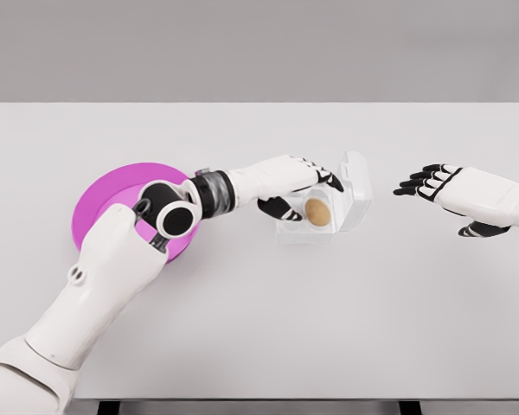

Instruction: Pack egg into the box and close the box lid

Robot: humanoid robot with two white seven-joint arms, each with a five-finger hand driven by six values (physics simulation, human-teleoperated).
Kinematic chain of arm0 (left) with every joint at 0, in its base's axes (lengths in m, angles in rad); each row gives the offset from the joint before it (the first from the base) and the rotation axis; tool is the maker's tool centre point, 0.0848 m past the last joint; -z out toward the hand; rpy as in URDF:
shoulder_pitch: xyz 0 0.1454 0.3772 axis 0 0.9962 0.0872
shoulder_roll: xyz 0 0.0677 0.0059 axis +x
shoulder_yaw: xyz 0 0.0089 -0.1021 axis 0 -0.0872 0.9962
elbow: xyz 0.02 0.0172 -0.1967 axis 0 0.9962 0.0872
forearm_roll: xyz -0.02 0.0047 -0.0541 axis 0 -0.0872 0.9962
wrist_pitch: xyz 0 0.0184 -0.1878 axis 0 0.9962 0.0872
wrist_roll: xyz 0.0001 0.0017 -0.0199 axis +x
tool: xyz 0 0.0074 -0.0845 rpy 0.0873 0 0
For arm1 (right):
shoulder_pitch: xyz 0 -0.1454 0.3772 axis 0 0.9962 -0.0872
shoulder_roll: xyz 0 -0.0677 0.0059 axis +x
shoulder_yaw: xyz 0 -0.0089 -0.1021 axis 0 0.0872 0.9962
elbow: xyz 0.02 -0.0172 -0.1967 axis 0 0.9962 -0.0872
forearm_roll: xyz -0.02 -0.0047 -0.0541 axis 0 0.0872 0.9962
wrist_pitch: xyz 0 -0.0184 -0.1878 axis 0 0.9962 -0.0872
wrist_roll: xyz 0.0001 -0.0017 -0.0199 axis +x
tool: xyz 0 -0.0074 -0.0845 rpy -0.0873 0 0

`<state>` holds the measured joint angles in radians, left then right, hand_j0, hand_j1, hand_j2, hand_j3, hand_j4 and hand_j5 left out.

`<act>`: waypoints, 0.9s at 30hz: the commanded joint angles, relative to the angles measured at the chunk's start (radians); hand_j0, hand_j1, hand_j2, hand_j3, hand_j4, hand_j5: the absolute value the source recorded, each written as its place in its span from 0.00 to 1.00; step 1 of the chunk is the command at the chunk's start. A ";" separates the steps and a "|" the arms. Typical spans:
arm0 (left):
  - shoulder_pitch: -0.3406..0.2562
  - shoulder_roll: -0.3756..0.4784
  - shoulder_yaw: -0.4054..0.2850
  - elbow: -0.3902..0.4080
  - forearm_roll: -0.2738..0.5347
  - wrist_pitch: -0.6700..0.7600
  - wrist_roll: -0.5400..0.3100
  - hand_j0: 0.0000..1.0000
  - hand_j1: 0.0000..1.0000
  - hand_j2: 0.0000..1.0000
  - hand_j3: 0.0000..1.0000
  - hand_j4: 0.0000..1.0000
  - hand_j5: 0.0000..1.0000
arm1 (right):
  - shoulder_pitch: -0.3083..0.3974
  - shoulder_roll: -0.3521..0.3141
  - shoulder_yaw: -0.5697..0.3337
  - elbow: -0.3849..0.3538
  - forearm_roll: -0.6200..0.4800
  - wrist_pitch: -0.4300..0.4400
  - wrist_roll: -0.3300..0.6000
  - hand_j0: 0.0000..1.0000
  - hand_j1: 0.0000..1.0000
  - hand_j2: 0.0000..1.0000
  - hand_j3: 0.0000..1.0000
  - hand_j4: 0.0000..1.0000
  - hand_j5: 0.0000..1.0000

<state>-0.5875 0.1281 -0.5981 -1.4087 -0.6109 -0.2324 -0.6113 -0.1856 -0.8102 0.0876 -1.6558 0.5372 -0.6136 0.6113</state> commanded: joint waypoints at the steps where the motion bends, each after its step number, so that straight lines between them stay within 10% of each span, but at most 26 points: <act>1: 0.000 0.008 0.008 -0.009 0.010 -0.004 0.000 0.96 0.96 0.96 0.96 0.96 0.96 | 0.000 0.000 0.001 -0.001 -0.006 0.003 0.000 1.00 1.00 1.00 1.00 1.00 1.00; 8: 0.026 0.212 0.202 -0.160 0.126 -0.277 0.000 1.00 1.00 1.00 1.00 1.00 1.00 | -0.002 0.003 0.004 -0.004 -0.005 0.003 0.000 1.00 1.00 1.00 1.00 1.00 1.00; 13: 0.121 0.515 0.405 -0.207 0.419 -0.378 0.000 1.00 1.00 1.00 1.00 1.00 1.00 | -0.002 0.032 0.012 -0.006 -0.003 0.003 0.000 1.00 1.00 1.00 1.00 1.00 1.00; 20: 0.319 0.567 0.707 -0.194 0.431 -0.378 0.000 1.00 1.00 1.00 1.00 1.00 1.00 | -0.005 0.036 0.041 -0.009 -0.003 0.003 0.000 1.00 1.00 1.00 1.00 1.00 1.00; 27: 0.357 0.565 0.718 -0.176 0.442 -0.378 0.000 1.00 1.00 1.00 1.00 1.00 1.00 | -0.012 0.068 0.070 -0.033 -0.003 0.003 0.000 1.00 1.00 1.00 1.00 1.00 1.00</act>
<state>-0.2301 0.6914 0.1102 -1.5866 -0.1789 -0.6133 -0.6114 -0.1979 -0.7469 0.1483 -1.6809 0.5395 -0.6135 0.6112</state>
